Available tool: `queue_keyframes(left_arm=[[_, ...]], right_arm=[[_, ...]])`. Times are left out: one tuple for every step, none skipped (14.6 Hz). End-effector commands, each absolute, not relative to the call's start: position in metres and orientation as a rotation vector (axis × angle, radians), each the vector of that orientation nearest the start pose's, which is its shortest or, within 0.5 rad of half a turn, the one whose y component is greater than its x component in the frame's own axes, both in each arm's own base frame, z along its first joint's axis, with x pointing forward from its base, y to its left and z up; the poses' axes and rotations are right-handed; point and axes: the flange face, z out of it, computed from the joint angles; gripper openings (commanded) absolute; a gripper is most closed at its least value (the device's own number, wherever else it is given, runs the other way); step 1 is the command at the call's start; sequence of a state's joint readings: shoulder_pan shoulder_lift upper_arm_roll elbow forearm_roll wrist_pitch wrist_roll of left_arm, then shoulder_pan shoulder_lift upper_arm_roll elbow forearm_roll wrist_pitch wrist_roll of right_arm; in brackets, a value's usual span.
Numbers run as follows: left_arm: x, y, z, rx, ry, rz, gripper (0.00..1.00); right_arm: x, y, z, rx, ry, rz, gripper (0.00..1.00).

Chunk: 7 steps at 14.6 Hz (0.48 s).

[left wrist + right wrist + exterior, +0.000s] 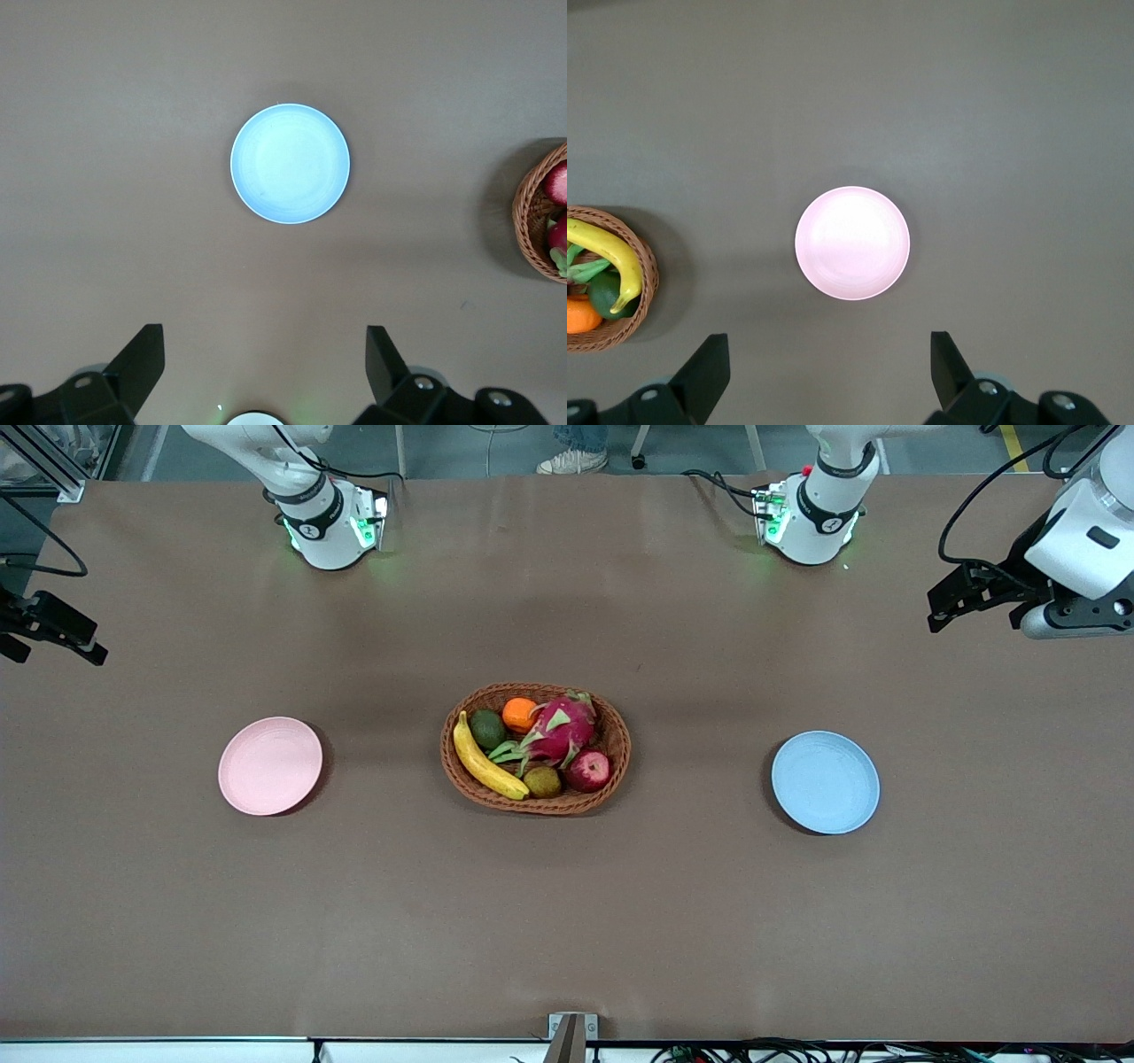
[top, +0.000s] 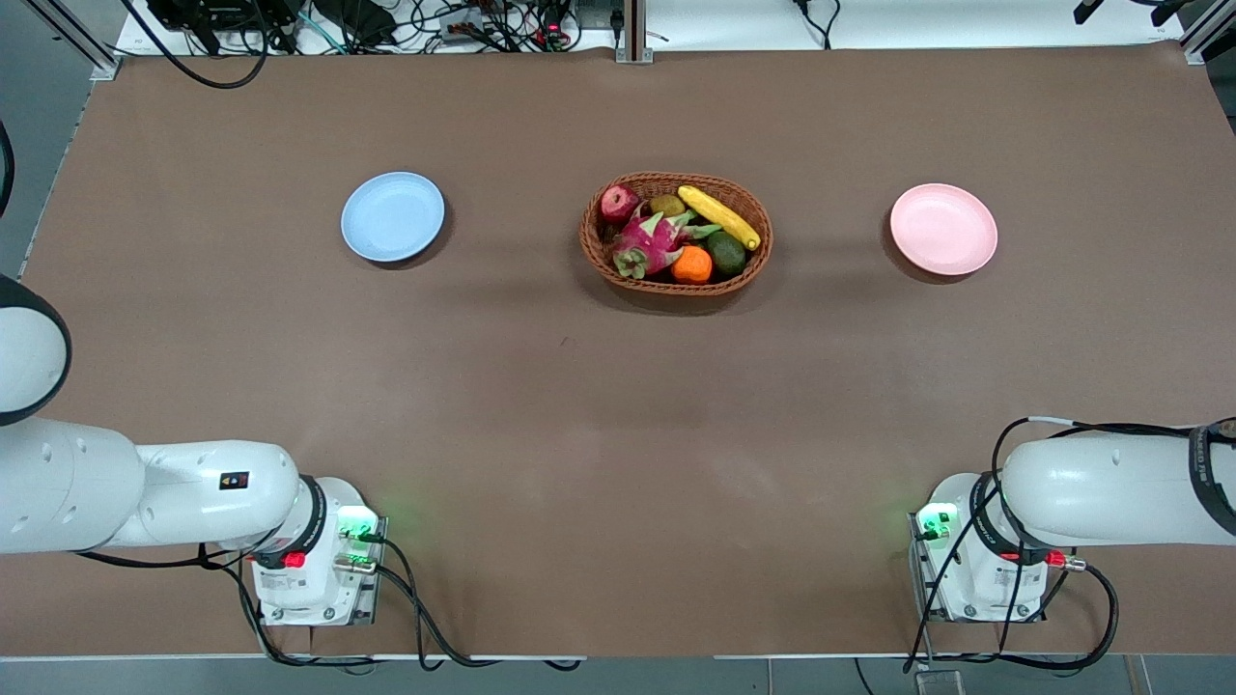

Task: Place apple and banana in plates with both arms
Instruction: 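Move the left gripper toward the basket while the right gripper follows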

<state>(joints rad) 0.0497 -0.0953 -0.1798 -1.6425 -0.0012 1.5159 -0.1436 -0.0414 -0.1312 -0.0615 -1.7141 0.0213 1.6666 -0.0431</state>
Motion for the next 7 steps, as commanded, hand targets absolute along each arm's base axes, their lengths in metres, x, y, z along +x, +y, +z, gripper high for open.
queue_keyframes(left_arm=[[0.518,-0.069,0.641,-3.121,-0.016,0.046,1.0],[0.518,-0.07,0.642,-3.123,-0.013,0.044,1.0],[0.519,-0.069,0.645,-3.123,-0.018,0.035,1.0],[0.52,-0.069,0.645,-3.124,-0.016,0.032,1.0],[0.524,-0.069,0.641,-3.125,-0.015,0.044,1.0],[0.528,-0.069,0.639,-3.128,-0.01,0.049,1.0],[0.533,-0.07,0.63,-3.133,-0.005,0.077,1.0]], right_arm=[[0.502,-0.051,0.637,-3.13,0.074,-0.155,1.0],[0.501,-0.051,0.641,-3.13,0.074,-0.152,1.0],[0.5,-0.051,0.646,-3.13,0.074,-0.152,1.0],[0.5,-0.051,0.646,-3.13,0.074,-0.15,1.0],[0.501,-0.052,0.645,-3.13,0.076,-0.147,1.0],[0.501,-0.052,0.645,-3.129,0.079,-0.15,1.0],[0.501,-0.053,0.646,-3.129,0.083,-0.152,1.0]])
